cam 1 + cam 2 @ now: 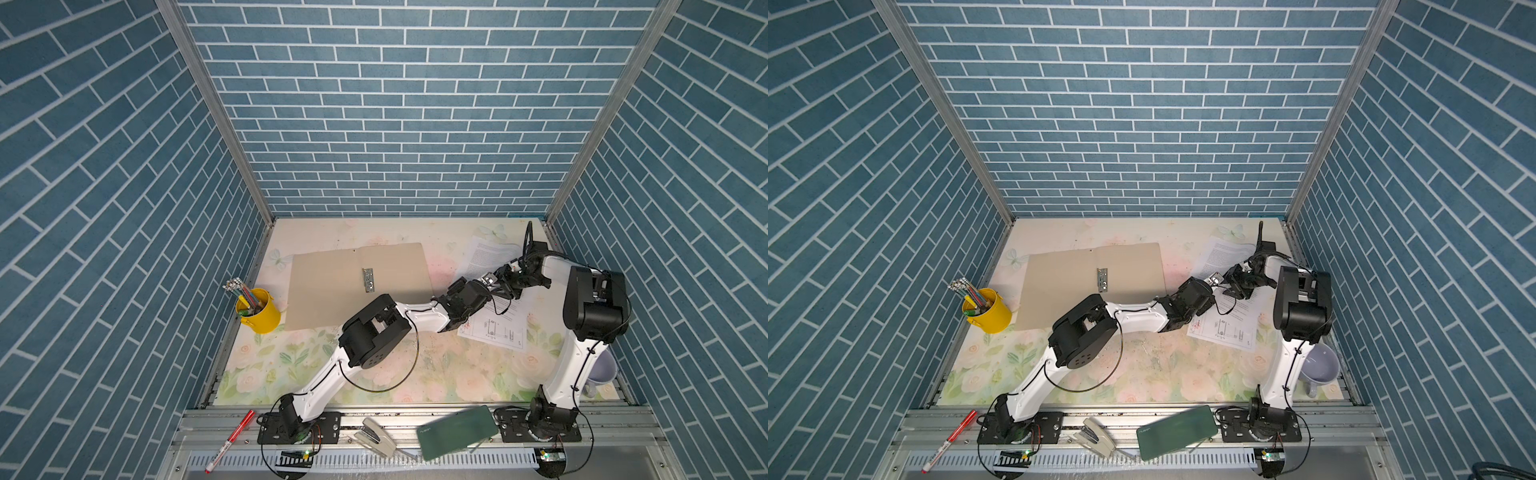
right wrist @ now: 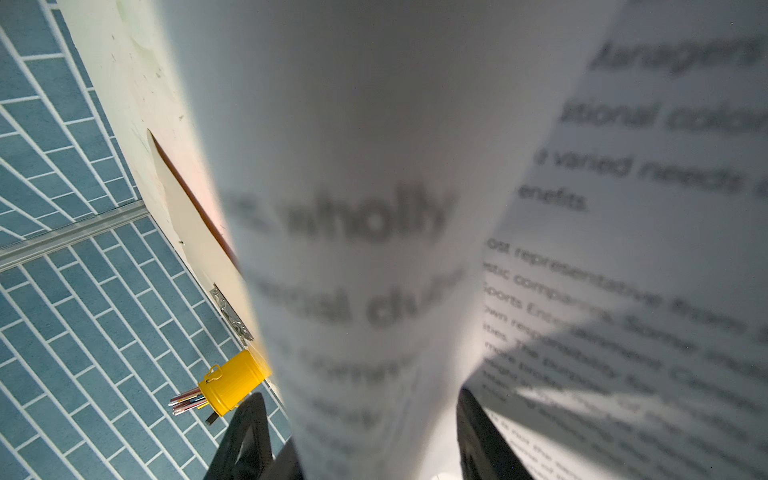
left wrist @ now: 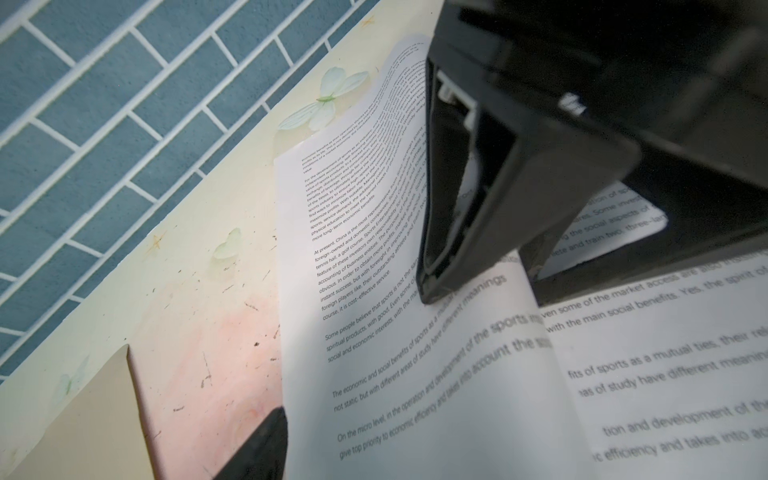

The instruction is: Put the files into the folder

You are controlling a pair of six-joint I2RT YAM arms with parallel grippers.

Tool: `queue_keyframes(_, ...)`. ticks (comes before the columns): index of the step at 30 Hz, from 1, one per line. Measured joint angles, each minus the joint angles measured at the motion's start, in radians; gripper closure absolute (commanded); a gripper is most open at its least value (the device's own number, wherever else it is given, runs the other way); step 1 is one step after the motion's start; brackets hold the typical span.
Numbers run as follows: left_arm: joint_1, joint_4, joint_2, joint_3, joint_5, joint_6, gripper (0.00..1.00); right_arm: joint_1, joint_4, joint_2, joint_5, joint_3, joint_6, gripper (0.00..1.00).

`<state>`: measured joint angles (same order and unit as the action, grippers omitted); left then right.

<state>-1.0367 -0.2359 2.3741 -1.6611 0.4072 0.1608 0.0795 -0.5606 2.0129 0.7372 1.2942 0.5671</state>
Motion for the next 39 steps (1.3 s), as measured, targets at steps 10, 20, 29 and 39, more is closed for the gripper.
queue_keyframes(10, -0.003, -0.032, 0.0, 0.011, 0.001, -0.006, 0.48, 0.0, -0.073, 0.016, 0.002, 0.068, 0.0, 0.45)
queue_keyframes(20, -0.004, -0.033, 0.0, 0.011, 0.0, -0.015, 0.67, 0.0, -0.119, 0.016, 0.015, 0.105, 0.0, 0.43)
queue_keyframes(29, -0.004, -0.032, 0.0, 0.011, -0.004, -0.019, 0.79, 0.006, -0.137, 0.016, 0.018, 0.105, 0.0, 0.43)
queue_keyframes(39, 0.01, 0.046, 0.0, -0.039, -0.017, -0.065, 0.23, 0.019, -0.135, 0.016, -0.027, 0.105, -0.024, 0.34)
